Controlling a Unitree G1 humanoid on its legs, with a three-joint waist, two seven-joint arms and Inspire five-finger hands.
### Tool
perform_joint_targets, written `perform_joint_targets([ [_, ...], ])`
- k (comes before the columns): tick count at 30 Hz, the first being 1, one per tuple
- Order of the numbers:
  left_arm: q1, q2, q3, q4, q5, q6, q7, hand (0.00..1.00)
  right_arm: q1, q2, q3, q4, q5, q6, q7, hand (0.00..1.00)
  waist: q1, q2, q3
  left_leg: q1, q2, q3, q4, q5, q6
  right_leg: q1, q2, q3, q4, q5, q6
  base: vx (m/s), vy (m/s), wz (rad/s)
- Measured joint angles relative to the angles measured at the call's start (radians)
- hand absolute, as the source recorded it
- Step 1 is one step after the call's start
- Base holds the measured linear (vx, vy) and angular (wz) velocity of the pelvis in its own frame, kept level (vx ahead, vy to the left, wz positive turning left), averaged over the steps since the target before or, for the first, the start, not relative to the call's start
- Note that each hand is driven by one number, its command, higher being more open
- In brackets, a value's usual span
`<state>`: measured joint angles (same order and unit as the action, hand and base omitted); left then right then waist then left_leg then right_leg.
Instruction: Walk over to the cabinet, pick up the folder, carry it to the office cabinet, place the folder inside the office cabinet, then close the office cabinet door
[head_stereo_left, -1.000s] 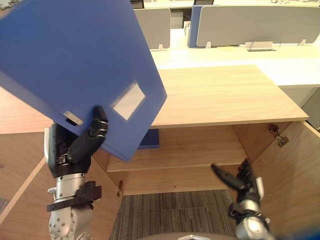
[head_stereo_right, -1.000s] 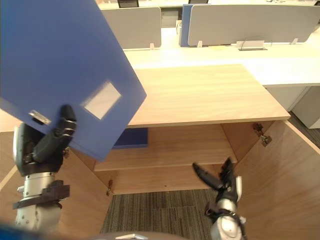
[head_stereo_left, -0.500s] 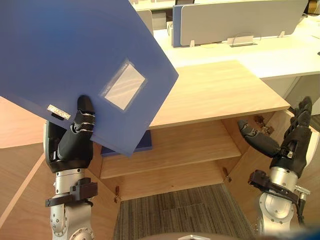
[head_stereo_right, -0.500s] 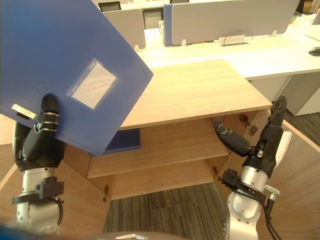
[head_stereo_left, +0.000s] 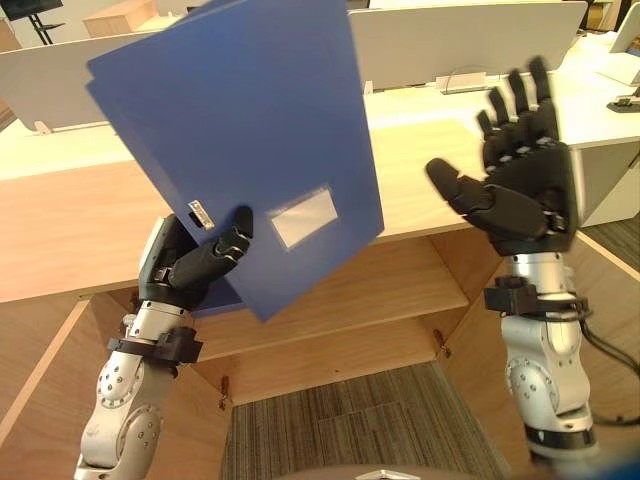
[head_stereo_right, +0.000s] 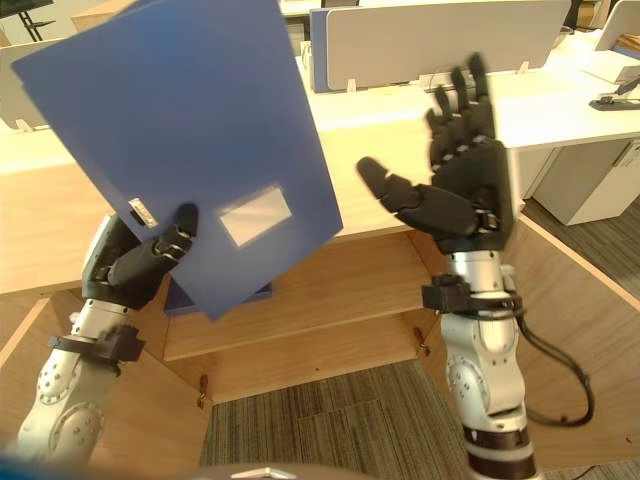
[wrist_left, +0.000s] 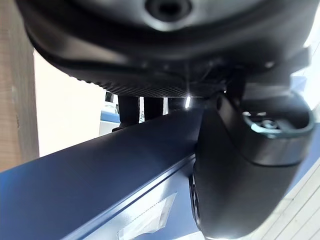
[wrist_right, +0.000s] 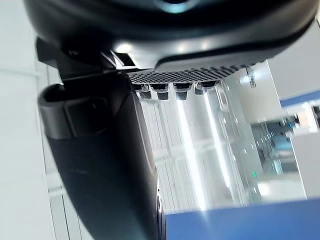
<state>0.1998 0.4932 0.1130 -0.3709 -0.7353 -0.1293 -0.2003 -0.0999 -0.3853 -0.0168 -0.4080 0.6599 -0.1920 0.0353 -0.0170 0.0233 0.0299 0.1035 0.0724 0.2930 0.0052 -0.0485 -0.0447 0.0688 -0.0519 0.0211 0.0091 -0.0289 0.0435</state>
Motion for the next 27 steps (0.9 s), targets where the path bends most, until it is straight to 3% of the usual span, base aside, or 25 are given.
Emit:
perform_joint_targets([
  [4,-0.006,0.081,-0.041,0.032,-0.004,0.0,-0.039,0.0,-0.054,-0.23,0.133,0.076,0.226,0.057,0.105,1.0,0.009,-0.004,-0.001,-0.001,0.0,-0.001,-0.001,0.0,0.0,0.001,0.0,-0.001,0.0,0.002,0.0,0.0,0.0,0.0],
  [7,-0.007,0.143,-0.075,0.057,-0.021,0.0,-0.065,0.0,-0.102,-0.33,0.194,0.12,0.294,0.095,0.164,1.0,0.01,-0.009,-0.003,-0.003,0.0,-0.002,-0.002,0.001,0.001,0.0,0.0,-0.002,0.001,0.002,0.001,0.0,0.0,0.0],
  [14,-0.052,0.236,-0.148,0.093,-0.101,0.001,-0.123,0.0,-0.223,-0.464,0.318,0.21,0.445,0.147,0.187,1.0,0.011,-0.012,-0.005,-0.004,-0.003,-0.006,-0.005,0.005,0.006,-0.001,-0.004,-0.008,0.003,0.002,0.001,-0.01,-0.002,0.01],
  [21,-0.11,0.304,-0.193,0.096,-0.151,0.0,-0.159,0.0,-0.282,-0.534,0.43,0.249,0.48,0.182,0.222,1.0,0.01,-0.013,-0.009,0.0,-0.007,-0.01,-0.028,0.024,0.007,-0.009,-0.005,-0.014,0.01,0.002,0.001,-0.03,-0.008,0.03],
  [22,-0.111,0.319,-0.21,0.101,-0.16,0.0,-0.159,0.0,-0.288,-0.554,0.447,0.249,0.48,0.184,0.227,0.0,0.01,-0.014,-0.015,0.0,-0.008,-0.01,-0.037,0.03,0.008,-0.013,-0.005,-0.014,0.012,0.003,0.001,-0.04,-0.005,0.0],
  [24,-0.112,0.33,-0.226,0.109,-0.175,0.0,-0.16,0.0,-0.305,-0.571,0.472,0.257,0.48,0.185,0.233,0.0,0.01,-0.015,-0.018,0.003,-0.008,-0.009,-0.043,0.034,0.008,-0.014,-0.005,-0.014,0.013,0.004,0.0,-0.04,-0.005,-0.01],
  [25,-0.112,0.332,-0.23,0.114,-0.177,0.001,-0.16,1.0,-0.317,-0.571,0.481,0.27,0.48,0.186,0.242,0.0,0.01,-0.017,-0.019,0.006,-0.008,-0.008,-0.047,0.038,0.007,-0.014,-0.004,-0.013,0.013,0.005,0.0,-0.05,-0.004,-0.02],
  [27,-0.12,0.344,-0.245,0.123,-0.191,0.001,-0.161,1.0,-0.331,-0.581,0.496,0.278,0.48,0.186,0.249,0.0,0.01,-0.018,-0.023,0.007,-0.009,-0.008,-0.051,0.043,0.007,-0.014,-0.004,-0.014,0.013,0.008,0.0,-0.07,-0.006,0.0],
])
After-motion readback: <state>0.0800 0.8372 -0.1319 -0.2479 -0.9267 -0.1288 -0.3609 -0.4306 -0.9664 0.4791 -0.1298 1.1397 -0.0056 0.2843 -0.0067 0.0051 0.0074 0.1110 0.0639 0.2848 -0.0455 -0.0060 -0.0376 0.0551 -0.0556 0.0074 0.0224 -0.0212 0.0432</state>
